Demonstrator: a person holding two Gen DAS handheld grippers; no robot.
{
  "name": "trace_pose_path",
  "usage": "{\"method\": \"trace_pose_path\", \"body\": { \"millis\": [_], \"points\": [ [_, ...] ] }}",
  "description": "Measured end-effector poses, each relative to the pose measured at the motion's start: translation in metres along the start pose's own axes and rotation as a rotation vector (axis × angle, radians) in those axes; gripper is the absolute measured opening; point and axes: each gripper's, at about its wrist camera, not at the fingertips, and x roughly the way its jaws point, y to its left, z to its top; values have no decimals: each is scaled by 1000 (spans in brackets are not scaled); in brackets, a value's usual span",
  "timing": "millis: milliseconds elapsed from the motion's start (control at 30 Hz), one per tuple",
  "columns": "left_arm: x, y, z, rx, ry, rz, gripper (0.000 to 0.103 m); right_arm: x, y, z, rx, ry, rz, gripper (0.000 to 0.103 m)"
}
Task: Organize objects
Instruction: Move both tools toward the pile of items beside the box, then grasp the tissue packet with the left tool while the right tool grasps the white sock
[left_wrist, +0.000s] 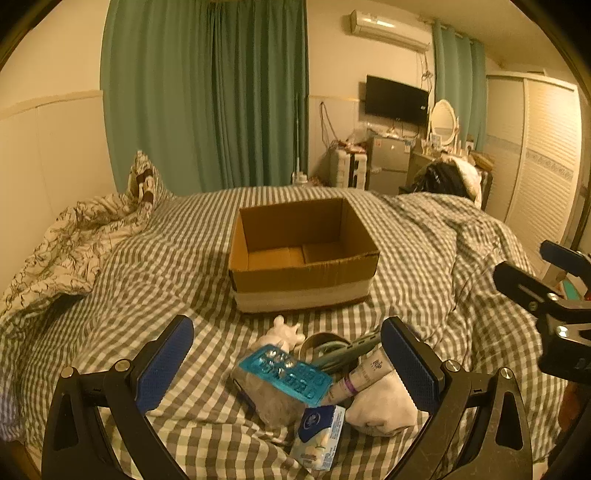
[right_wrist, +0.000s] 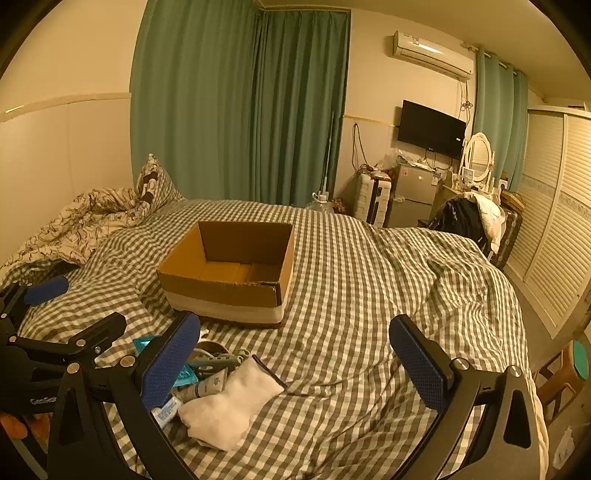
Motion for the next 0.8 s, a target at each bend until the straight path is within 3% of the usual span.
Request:
{"method": "trace_pose_path", "body": {
  "millis": [200,600,700,767,800],
  "points": [
    [25,-6,-19,23,75,46,103,16,-6,-15,18,46,30,103],
    [64,-29,-86,116,274,-22,100,46,-24,-41,31,150,3,103],
    [76,-25,-100,115,327,-39,90,52,-20,-47,18,171,5,103],
    [87,-21,-107,95,373,-60,71,57,-16,-51,7,188,6,103],
    [92,-18,-110,89,392,-65,66,59,-14,-53,3,196,8,103]
  ]
}}
